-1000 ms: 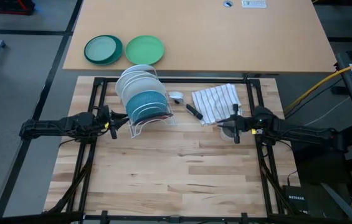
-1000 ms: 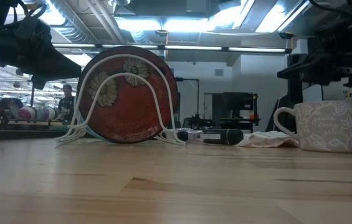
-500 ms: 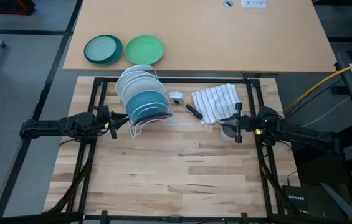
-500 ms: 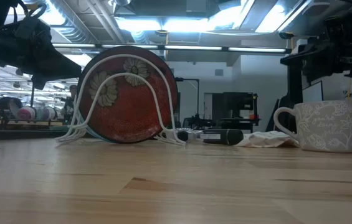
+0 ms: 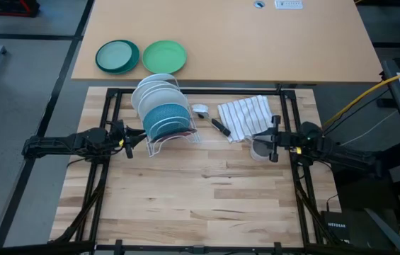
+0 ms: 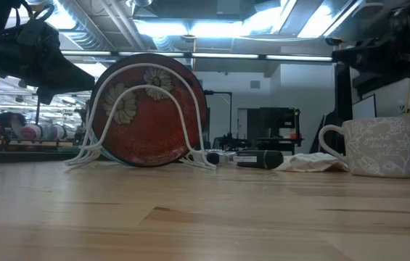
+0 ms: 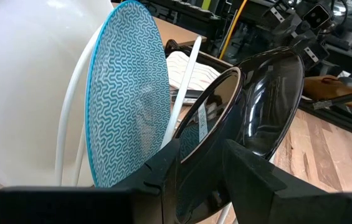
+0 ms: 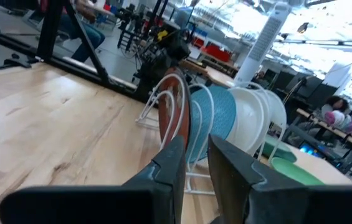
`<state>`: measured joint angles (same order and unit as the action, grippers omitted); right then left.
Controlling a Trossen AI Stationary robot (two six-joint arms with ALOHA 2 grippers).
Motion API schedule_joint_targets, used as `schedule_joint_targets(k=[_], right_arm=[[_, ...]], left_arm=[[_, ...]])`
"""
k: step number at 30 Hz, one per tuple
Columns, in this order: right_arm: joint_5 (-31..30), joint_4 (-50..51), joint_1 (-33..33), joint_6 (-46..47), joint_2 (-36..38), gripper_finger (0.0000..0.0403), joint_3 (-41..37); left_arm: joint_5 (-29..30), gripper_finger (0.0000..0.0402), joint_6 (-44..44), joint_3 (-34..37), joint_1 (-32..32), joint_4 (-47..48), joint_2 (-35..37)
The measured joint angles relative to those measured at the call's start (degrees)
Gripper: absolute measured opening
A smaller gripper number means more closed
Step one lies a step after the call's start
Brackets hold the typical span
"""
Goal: Sort dishes
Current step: Return to Home Position
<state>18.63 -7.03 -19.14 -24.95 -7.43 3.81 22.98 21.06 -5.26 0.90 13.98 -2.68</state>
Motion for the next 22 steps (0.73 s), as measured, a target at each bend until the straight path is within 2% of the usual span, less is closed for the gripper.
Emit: schedule_joint_targets(k=[22], right_arm=[[0.0,0.0,0.0,0.0,5.2,0.0074,0.0]], left_arm=[[0.0,0.0109,0.0,0.0,0.0,0.0,0.0]])
